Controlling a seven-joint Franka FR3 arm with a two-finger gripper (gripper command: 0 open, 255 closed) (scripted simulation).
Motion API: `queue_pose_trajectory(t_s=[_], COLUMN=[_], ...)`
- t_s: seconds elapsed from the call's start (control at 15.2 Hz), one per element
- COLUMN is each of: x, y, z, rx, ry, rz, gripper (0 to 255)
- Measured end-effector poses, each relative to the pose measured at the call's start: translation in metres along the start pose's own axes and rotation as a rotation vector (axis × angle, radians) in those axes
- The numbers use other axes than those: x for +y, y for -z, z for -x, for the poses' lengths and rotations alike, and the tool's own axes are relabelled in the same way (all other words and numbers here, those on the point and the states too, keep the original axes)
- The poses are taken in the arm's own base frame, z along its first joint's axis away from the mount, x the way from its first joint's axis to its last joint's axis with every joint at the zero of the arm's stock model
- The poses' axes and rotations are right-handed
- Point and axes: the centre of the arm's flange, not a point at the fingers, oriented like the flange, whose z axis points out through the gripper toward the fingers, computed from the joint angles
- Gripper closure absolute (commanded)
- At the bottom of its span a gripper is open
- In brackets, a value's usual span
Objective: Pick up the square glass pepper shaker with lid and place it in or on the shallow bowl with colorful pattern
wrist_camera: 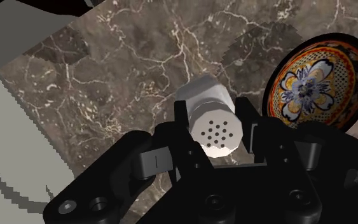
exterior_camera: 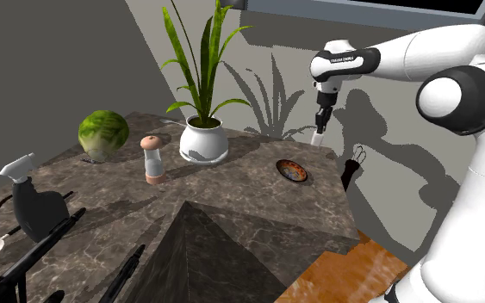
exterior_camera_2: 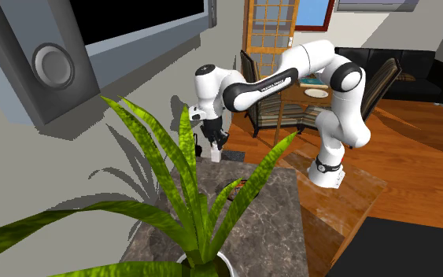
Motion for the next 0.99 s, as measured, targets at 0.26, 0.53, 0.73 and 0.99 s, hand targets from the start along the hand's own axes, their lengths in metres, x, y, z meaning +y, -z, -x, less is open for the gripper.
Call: queue_pose_trajectory(t_s=[0.26,0.53,0.73,0.99], x=[-0.027,-0.074,-0.113,-0.155], y=[0.011,0.023,0.034,0.035], z=[-0.003,-0.011,-0.012,-0.015], rx=[0.000,0.000,0.000,0.000], ry=[0.001,0.002,0.002,0.001], rz=[0.000,0.000,-0.001,0.000], gripper=[255,255,255,255])
